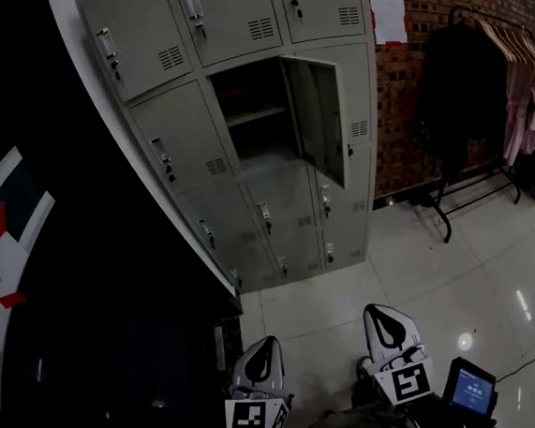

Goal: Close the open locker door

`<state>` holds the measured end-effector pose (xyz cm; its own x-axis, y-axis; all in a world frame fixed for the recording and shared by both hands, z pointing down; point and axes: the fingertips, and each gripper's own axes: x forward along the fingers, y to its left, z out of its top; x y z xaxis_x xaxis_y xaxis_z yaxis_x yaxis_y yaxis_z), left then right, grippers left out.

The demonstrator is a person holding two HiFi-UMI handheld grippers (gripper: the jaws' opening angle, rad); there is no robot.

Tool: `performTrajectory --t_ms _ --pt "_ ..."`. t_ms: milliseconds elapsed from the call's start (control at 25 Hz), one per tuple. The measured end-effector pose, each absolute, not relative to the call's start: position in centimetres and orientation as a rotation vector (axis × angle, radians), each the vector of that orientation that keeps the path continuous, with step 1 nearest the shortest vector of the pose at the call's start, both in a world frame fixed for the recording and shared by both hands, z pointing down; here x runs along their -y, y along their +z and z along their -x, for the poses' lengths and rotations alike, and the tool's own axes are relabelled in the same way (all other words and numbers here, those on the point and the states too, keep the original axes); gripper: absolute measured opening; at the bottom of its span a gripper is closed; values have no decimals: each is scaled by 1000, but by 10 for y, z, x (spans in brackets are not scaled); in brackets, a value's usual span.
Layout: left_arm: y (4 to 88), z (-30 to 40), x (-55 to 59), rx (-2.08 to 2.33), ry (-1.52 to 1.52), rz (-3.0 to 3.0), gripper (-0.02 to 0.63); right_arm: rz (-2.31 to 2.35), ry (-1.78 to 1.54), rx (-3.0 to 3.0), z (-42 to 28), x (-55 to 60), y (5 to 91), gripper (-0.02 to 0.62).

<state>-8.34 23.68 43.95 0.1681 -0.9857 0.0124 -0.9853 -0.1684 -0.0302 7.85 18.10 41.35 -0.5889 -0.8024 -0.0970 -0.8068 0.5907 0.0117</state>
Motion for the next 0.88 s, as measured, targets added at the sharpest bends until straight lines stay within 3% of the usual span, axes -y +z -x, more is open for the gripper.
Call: performTrajectory --t_ms 360,880 --pt "444 89 -165 -2025 -57 2370 -3 1335 107 -2727 -65 -95 412 6" --pt "417 86 26 -2072 -43 2280 -3 1245 121 -2740 -67 101 391 7"
